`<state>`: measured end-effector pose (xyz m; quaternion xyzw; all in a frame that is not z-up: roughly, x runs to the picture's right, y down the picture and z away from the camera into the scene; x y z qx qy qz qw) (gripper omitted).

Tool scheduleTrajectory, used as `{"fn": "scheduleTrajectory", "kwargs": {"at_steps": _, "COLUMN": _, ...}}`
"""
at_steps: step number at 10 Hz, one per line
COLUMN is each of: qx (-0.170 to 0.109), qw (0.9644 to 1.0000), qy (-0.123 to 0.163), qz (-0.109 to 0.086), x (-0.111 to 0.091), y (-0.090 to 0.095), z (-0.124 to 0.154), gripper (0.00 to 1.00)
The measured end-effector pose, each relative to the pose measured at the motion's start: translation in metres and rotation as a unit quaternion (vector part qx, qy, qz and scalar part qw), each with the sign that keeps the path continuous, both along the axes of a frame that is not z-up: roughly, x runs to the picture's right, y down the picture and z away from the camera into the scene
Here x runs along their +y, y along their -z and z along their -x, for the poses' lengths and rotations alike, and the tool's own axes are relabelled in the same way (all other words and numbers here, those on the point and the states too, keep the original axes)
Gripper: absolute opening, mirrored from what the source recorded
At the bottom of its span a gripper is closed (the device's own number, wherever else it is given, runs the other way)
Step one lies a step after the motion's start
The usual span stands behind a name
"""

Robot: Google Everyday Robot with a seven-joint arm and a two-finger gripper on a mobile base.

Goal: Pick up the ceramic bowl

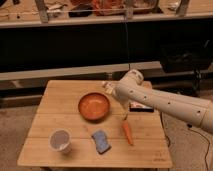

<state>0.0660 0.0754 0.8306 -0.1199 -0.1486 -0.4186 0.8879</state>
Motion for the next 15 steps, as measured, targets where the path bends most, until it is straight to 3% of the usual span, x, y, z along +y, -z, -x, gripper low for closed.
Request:
{"fn": "scheduleTrajectory", "kwargs": {"at_steps": 9, "qx": -0.052, "qw": 0.9975, "qy": 0.048, "qz": 0.0, "x": 0.006, "y": -0.018, "z": 0.016, "gripper": 0.8}}
{"fn": "scheduleTrajectory", "kwargs": {"at_steps": 15, "qx": -0.073, "qw": 0.9946, "qy": 0.074, "qz": 0.0, "x": 0.01, "y": -0.029, "z": 0.024, "gripper": 0.8}}
